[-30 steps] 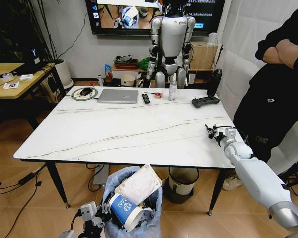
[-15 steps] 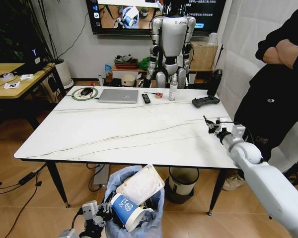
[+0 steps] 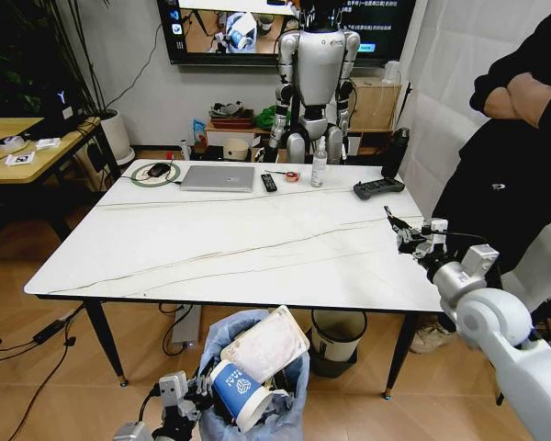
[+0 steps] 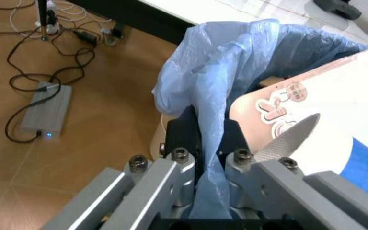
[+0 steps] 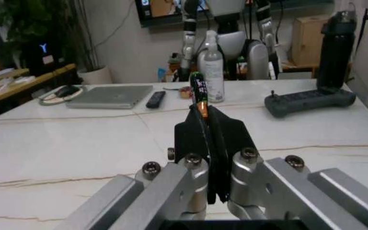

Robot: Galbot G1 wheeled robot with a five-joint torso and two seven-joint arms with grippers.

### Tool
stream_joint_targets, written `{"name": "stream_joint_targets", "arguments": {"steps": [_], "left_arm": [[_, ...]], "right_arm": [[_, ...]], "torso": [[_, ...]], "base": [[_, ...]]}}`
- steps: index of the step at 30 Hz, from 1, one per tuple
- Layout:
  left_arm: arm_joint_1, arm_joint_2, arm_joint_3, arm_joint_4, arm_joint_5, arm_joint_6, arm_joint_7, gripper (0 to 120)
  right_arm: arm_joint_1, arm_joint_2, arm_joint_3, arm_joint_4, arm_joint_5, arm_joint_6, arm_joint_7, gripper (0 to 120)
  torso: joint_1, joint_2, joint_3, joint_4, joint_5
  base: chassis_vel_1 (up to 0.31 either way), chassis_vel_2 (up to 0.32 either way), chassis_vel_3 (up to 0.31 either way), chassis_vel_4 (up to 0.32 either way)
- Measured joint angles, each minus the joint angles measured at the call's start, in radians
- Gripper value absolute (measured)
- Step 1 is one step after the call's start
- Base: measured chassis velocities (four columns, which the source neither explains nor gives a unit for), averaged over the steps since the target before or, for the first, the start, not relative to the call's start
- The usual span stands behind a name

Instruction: Pick up the trash bin and place the trash from the table into it.

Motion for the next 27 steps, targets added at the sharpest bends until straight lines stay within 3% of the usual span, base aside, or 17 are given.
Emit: {"name": "stream_joint_targets", "arguments": {"steps": [20, 27], "left_arm": [[0.005, 0.016, 0.011, -0.008, 0.014, -0.008, 0.010, 0], [0.009, 0.011, 0.019, -0.007, 0.024, -0.011, 0.013, 0]], "right_arm": [[-0.306, -0.005, 0.114, 0.352, -0.034, 0.026, 0.000, 0], [-0.418, 0.001, 0.110, 0.446, -0.098, 0.044, -0.020, 0]], "torso": [[0.000, 0.000, 0.000, 0.0000, 0.0000], [0.000, 0.000, 0.000, 0.0000, -0.0001]], "base": [[0.000, 0.000, 0.000, 0.000], [0.000, 0.000, 0.000, 0.000]]}}
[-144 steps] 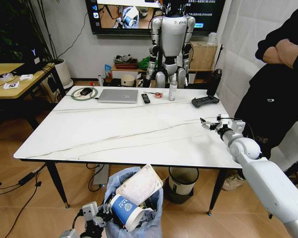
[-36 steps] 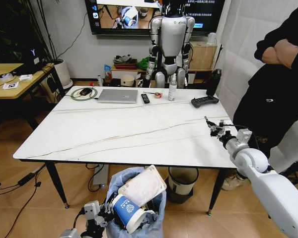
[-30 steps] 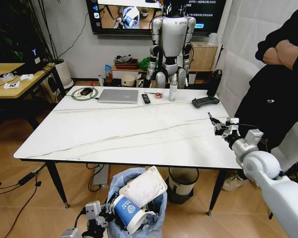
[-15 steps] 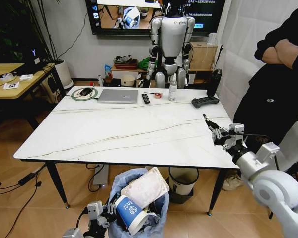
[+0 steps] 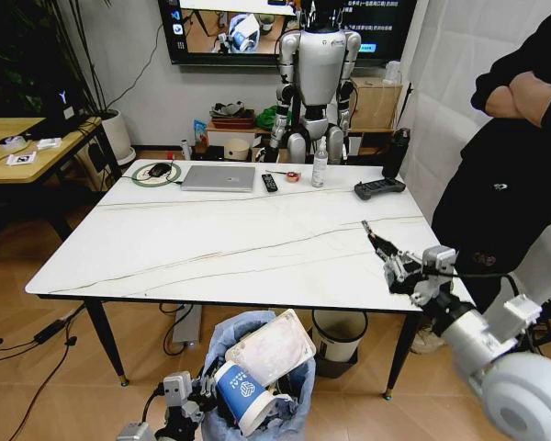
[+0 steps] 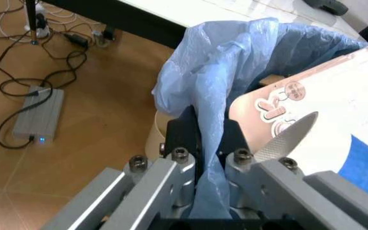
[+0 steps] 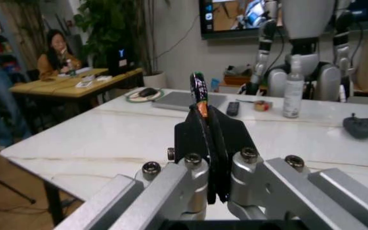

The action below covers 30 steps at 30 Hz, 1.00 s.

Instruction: Pick up the trash bin and place the trash from the table into it.

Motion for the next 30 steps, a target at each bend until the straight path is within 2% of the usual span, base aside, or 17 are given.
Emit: {"name": "stream_joint_targets", "arguments": {"steps": [6, 12, 23, 30], "left_arm": [[0.010, -0.008, 0.002, -0.010, 0.006, 0.000, 0.001, 0], [0.013, -0.020, -0.001, -0.012, 0.009, -0.001, 0.003, 0], [0.002, -0.056, -0.006, -0.009, 0.012, -0.002, 0.006, 0], [-0.006, -0.071, -0.006, -0.009, 0.014, 0.003, 0.005, 0]], "right_arm": [[-0.092, 0.001, -0.084, 0.037, -0.100, 0.022, -0.041, 0], [-0.112, -0.013, -0.175, 0.016, -0.173, 0.051, -0.082, 0], [-0.167, -0.072, -0.268, -0.057, -0.227, 0.095, -0.144, 0], [-0.141, -0.085, -0.348, -0.100, -0.226, 0.108, -0.155, 0]], "torso": [[0.000, 0.000, 0.000, 0.0000, 0.0001], [0.000, 0.000, 0.000, 0.0000, 0.0002], [0.000, 0.000, 0.000, 0.0000, 0.0001], [0.000, 0.000, 0.000, 0.0000, 0.0001]], "base": [[0.000, 0.000, 0.000, 0.000], [0.000, 0.000, 0.000, 0.000], [0.000, 0.000, 0.000, 0.000], [0.000, 0.000, 0.000, 0.000]]}}
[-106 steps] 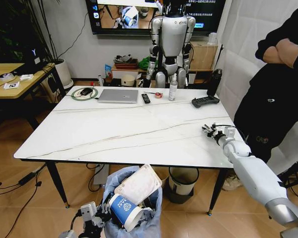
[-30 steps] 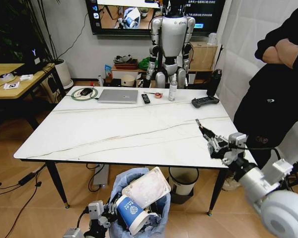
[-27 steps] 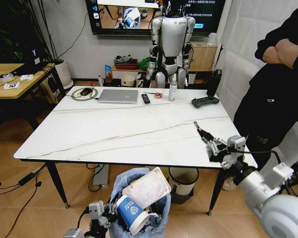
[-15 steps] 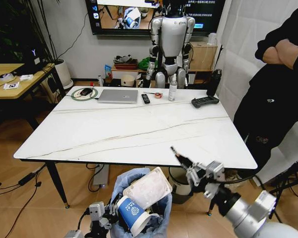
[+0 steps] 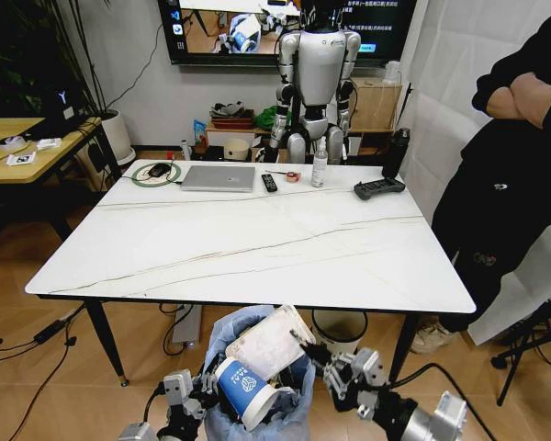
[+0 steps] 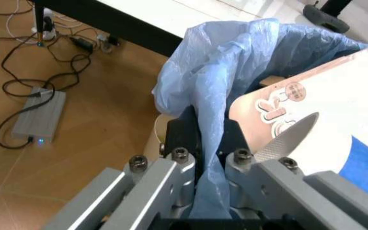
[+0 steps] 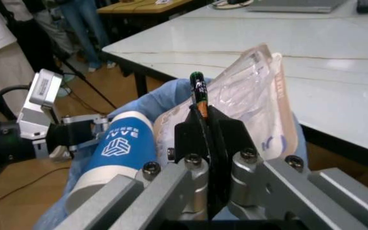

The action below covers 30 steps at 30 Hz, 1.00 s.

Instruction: Pick up the trash bin and place the trash from the table into it.

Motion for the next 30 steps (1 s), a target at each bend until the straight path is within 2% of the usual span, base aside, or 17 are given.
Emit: {"name": "stream_joint_targets", "arguments": {"steps": [7, 14, 30], "left_arm": [[-0.006, -0.009, -0.001, 0.009, 0.000, 0.002, -0.001, 0], [-0.007, -0.012, -0.003, 0.011, -0.002, 0.006, -0.003, 0], [-0.015, -0.003, -0.008, 0.017, -0.018, 0.014, -0.008, 0]], "right_arm": [[0.037, -0.002, -0.070, -0.040, 0.008, 0.009, -0.011, 0], [0.096, 0.027, -0.138, -0.079, 0.013, 0.016, -0.010, 0], [0.105, 0.033, -0.157, -0.089, 0.015, 0.014, 0.005, 0]], "torso": [[0.000, 0.000, 0.000, 0.0000, -0.0001], [0.000, 0.000, 0.000, 0.0000, 0.0000], [0.000, 0.000, 0.000, 0.0000, -0.0001]], "base": [[0.000, 0.000, 0.000, 0.000], [0.000, 0.000, 0.000, 0.000], [0.000, 0.000, 0.000, 0.000]]}}
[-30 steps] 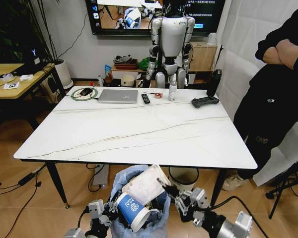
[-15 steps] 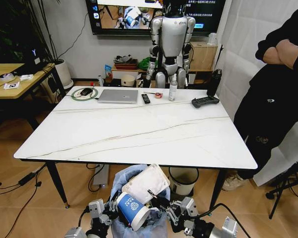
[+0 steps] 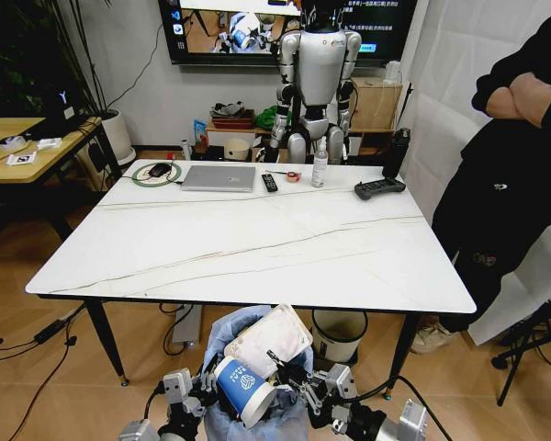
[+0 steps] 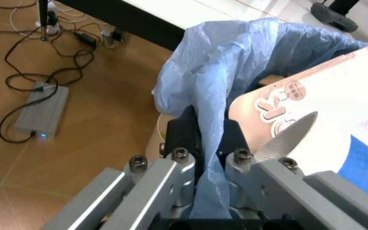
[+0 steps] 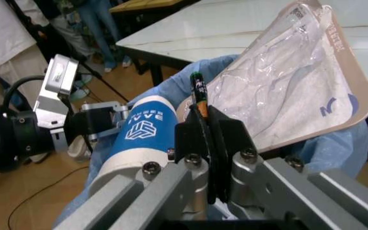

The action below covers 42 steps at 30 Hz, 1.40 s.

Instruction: Pick up the trash bin and place the trash from the table into it.

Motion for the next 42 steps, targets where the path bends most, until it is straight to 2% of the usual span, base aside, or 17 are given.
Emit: {"name": "stream_joint_targets", "arguments": {"steps": [5, 6, 8, 12, 13, 18, 19, 22, 23, 26, 31, 37, 42], "left_arm": [[0.000, 0.001, 0.000, 0.000, -0.002, 0.000, 0.000, 0], [0.000, 0.001, -0.001, 0.000, -0.002, 0.000, -0.001, 0], [0.000, 0.001, -0.001, 0.000, -0.002, 0.001, -0.001, 0], [0.002, 0.001, 0.001, 0.000, -0.002, 0.001, -0.001, 0], [0.002, 0.001, 0.001, 0.000, -0.002, 0.001, -0.001, 0], [0.006, 0.001, 0.002, -0.001, -0.002, 0.001, -0.001, 0], [0.006, 0.001, 0.002, -0.001, -0.002, 0.001, -0.001, 0], [0.007, 0.002, 0.002, -0.002, -0.001, 0.001, -0.002, 0], [0.007, 0.002, 0.002, -0.002, -0.001, 0.001, -0.002, 0], [0.008, 0.002, 0.002, -0.002, -0.001, 0.001, -0.002, 0], [0.010, 0.001, 0.003, -0.006, 0.000, 0.001, -0.002, 0], [0.010, 0.001, 0.003, -0.007, 0.001, 0.000, -0.002, 0], [0.013, 0.003, 0.002, -0.007, 0.004, -0.002, -0.002, 0]], "right_arm": [[-0.011, -0.002, 0.006, 0.005, -0.003, -0.001, 0.005, 3], [-0.019, -0.002, 0.009, 0.004, -0.009, -0.001, 0.009, 9], [-0.021, -0.002, 0.010, 0.003, -0.010, -0.001, 0.011, 12], [-0.024, 0.002, 0.014, 0.000, -0.014, -0.003, 0.019, 30], [-0.024, 0.002, 0.014, 0.000, -0.014, -0.003, 0.019, 30], [-0.036, 0.003, 0.020, 0.000, -0.020, -0.003, 0.022, 50], [-0.036, 0.003, 0.020, 0.000, -0.020, -0.003, 0.022, 50], [-0.040, 0.004, 0.021, 0.000, -0.021, -0.003, 0.024, 60], [-0.042, 0.004, 0.022, 0.000, -0.021, -0.003, 0.024, 70], [-0.041, 0.005, 0.022, 0.000, -0.021, -0.004, 0.026, 77], [-0.038, 0.004, 0.023, 0.000, -0.021, -0.004, 0.030, 98], [-0.040, 0.009, 0.027, 0.002, -0.026, -0.004, 0.036, 100], [-0.025, 0.053, 0.125, 0.048, -0.015, -0.007, 0.130, 100]], "torso": [[0.000, 0.000, 0.000, 0.0000, -0.0001], [0.000, 0.000, 0.000, 0.0000, -0.0001], [0.000, 0.000, 0.000, 0.0000, 0.0000], [0.000, 0.000, 0.000, 0.0000, 0.0000], [0.000, 0.000, 0.000, 0.0000, 0.0000], [0.000, 0.000, 0.000, 0.0000, 0.0000], [0.000, 0.000, 0.000, 0.0000, 0.0000], [0.000, 0.000, 0.000, 0.0000, 0.0000], [0.000, 0.000, 0.000, 0.0000, 0.0000], [0.000, 0.000, 0.000, 0.0000, 0.0000], [0.000, 0.000, 0.000, 0.0000, 0.0000], [0.000, 0.000, 0.000, 0.0000, 0.0001], [0.000, 0.000, 0.000, 0.0001, 0.0000]], "base": [[0.000, 0.000, 0.000, 0.000], [0.000, 0.000, 0.000, 0.000], [0.000, 0.000, 0.000, 0.000], [0.000, 0.000, 0.000, 0.000], [0.000, 0.000, 0.000, 0.000], [0.000, 0.000, 0.000, 0.000], [0.000, 0.000, 0.000, 0.000], [0.000, 0.000, 0.000, 0.000], [0.000, 0.000, 0.000, 0.000], [0.000, 0.000, 0.000, 0.000], [0.000, 0.000, 0.000, 0.000], [0.000, 0.000, 0.000, 0.000], [0.000, 0.000, 0.000, 0.000]]}}
